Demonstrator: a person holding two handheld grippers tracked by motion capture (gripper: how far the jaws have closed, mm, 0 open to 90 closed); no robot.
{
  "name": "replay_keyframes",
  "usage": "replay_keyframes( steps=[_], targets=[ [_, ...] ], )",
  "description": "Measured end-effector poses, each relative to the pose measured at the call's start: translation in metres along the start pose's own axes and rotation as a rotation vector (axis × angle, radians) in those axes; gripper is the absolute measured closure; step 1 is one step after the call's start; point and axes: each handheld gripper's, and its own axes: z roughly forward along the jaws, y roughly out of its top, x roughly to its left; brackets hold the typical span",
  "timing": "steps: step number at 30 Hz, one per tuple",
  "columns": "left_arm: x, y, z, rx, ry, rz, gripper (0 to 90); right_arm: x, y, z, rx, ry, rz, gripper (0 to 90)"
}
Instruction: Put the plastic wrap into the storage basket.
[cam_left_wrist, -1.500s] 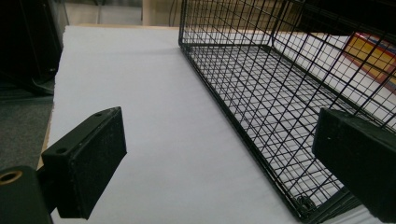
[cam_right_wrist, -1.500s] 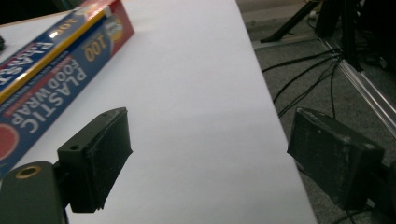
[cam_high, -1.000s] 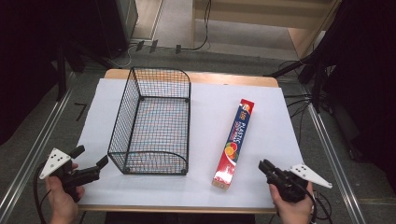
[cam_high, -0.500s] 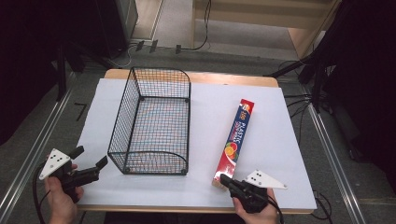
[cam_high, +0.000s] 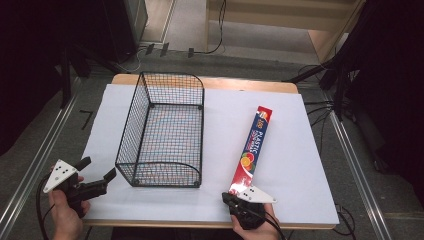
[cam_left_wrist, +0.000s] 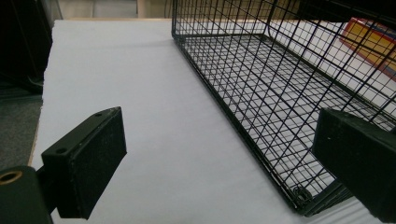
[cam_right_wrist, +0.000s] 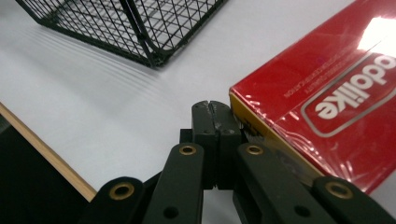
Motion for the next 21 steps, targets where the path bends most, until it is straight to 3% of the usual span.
replay_keyframes(
  steps=[3,9,14,21],
  targets=[
    [0.001,0.000,-0.001,-0.001,0.001,-0.002,3.4,0.001,-0.002,0.001,0.006,-0.021,-0.016,90.0],
    [0.001,0.000,-0.001,-0.003,0.000,-0.006,3.4,0.000,-0.003,0.000,0.015,-0.017,-0.016,90.0],
    [0.001,0.000,-0.002,-0.006,-0.002,-0.006,3.5,-0.005,-0.003,-0.003,0.018,-0.010,-0.004,90.0],
    [0.001,0.001,-0.002,-0.007,-0.004,-0.006,3.4,-0.019,-0.005,-0.013,0.024,-0.047,0.029,90.0]
  ],
)
